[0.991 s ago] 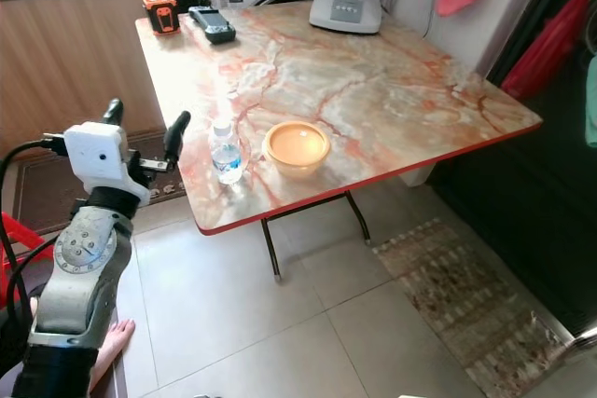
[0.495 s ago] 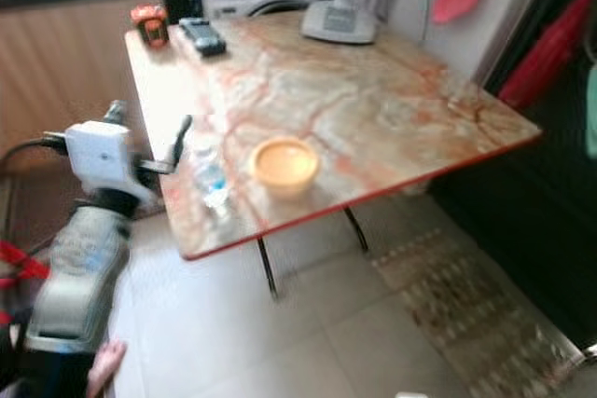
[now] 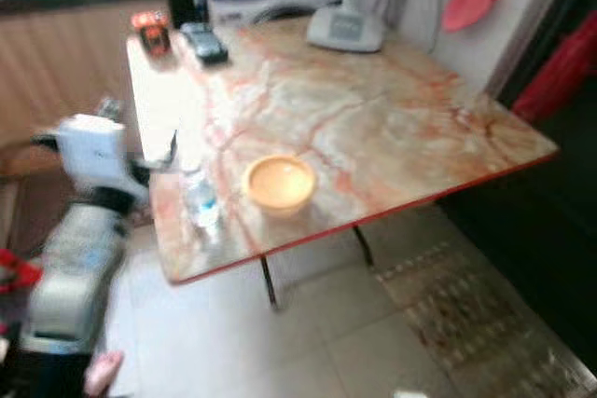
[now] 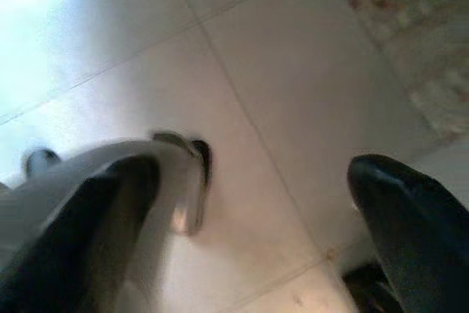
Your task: Restocking fridge
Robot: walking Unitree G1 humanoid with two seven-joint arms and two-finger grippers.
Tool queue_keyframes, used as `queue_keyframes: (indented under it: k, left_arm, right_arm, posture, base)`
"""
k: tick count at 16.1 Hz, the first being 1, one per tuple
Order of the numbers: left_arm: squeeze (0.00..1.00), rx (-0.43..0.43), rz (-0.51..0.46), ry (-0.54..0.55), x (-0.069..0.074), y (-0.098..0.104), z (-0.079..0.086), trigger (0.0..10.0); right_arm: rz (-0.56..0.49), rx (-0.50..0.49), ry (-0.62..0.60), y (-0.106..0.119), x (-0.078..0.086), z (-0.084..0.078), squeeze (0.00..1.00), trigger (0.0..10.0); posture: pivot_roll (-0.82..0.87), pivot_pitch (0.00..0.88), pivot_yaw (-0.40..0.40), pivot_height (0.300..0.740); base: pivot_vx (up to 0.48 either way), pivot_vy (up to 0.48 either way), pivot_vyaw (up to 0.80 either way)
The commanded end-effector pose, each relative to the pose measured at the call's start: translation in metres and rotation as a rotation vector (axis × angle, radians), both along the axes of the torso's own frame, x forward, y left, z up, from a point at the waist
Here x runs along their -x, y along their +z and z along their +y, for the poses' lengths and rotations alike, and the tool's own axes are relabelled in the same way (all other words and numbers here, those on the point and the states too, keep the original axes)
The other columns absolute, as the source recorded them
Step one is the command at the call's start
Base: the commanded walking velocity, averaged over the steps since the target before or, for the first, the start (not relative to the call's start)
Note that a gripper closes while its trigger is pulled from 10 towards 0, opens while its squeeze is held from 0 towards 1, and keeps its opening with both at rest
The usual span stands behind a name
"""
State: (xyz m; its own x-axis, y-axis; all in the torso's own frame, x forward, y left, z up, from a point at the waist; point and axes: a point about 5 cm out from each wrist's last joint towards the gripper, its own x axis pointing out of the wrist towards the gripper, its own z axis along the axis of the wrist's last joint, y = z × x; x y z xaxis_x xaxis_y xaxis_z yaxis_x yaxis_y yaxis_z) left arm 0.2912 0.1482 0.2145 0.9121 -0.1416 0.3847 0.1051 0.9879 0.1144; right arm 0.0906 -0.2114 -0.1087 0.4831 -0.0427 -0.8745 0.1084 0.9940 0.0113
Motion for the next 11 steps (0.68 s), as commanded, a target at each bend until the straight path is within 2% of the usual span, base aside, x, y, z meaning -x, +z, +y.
queue_keyframes:
  k: [1,8,10,11]
  left_arm:
    - [0.0,-0.019,-0.025,0.041,0.001,0.007,0.011,10.0]
    - [0.0,-0.027,-0.021,0.046,0.001,0.009,0.011,10.0]
    - [0.0,-0.031,-0.041,0.013,0.003,0.017,0.007,10.0]
    - [0.0,-0.061,-0.018,0.046,0.0,0.022,0.009,10.0]
  right_arm:
    - [0.011,-0.021,-0.01,-0.002,0.002,0.005,0.0,10.0]
    - [0.004,-0.035,-0.015,-0.002,0.001,0.008,0.0,10.0]
    - [0.007,-0.036,-0.013,-0.002,0.001,0.009,0.0,10.0]
    - [0.009,-0.037,-0.011,-0.002,0.001,0.009,0.0,10.0]
  posture:
    - [0.16,0.089,-0.063,0.736]
    - [0.16,0.088,-0.061,0.736]
    - [0.17,0.086,-0.057,0.736]
    - [0.17,0.084,-0.059,0.736]
  base:
    - [0.255,0.0,0.0]
    - [0.262,0.0,0.0]
    - [0.0,0.0,0.0]
    - [0.0,0.0,0.0]
